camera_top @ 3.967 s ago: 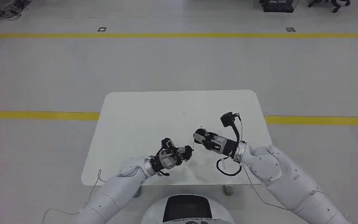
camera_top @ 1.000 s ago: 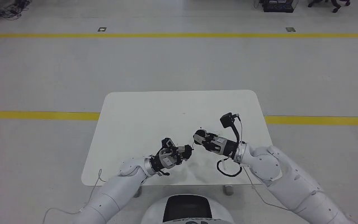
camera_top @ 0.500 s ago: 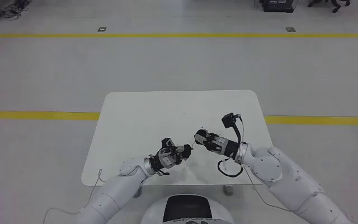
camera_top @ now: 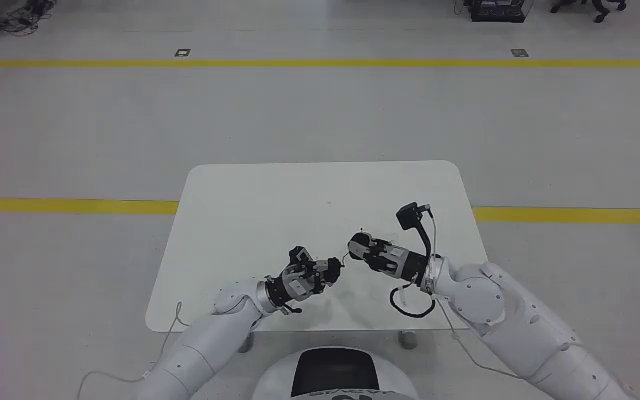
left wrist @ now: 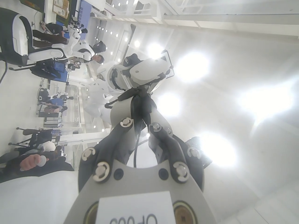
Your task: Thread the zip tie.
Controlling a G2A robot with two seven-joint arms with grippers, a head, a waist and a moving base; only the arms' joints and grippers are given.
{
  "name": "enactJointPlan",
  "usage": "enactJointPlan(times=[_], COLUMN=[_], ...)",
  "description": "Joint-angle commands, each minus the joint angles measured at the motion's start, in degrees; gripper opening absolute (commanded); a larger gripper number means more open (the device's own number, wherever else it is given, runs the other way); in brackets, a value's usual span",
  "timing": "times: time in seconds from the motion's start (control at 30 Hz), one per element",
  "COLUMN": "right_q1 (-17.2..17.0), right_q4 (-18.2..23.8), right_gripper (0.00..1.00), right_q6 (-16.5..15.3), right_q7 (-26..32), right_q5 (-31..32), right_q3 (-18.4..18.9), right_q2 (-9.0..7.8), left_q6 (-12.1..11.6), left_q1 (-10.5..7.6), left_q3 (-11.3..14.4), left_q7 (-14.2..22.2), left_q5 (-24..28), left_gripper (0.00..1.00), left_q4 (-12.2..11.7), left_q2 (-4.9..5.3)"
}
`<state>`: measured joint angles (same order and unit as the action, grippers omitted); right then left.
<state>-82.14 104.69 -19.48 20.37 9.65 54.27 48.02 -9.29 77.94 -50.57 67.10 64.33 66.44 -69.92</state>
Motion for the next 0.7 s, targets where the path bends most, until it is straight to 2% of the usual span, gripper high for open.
enactJointPlan(times=[0.0, 0.67], right_q1=[0.0, -0.3], right_q4=[0.0, 0.8], right_gripper=[0.00, 0.00], right_q6=[0.0, 0.0], right_q7=[-0.1, -0.3], right_q5=[0.0, -0.6], right_q3=[0.0, 0.1], right_q2=[-0.04, -0.82], left_q6=[0.0, 0.2], left_q1=[0.03, -0.04], left_q3=[0.0, -0.1], left_q7=[0.0, 0.1], left_q5=[0.1, 0.3], left_gripper=[0.00, 0.00], left_q4=[0.0, -0.3], left_q2=[-0.01, -0.12])
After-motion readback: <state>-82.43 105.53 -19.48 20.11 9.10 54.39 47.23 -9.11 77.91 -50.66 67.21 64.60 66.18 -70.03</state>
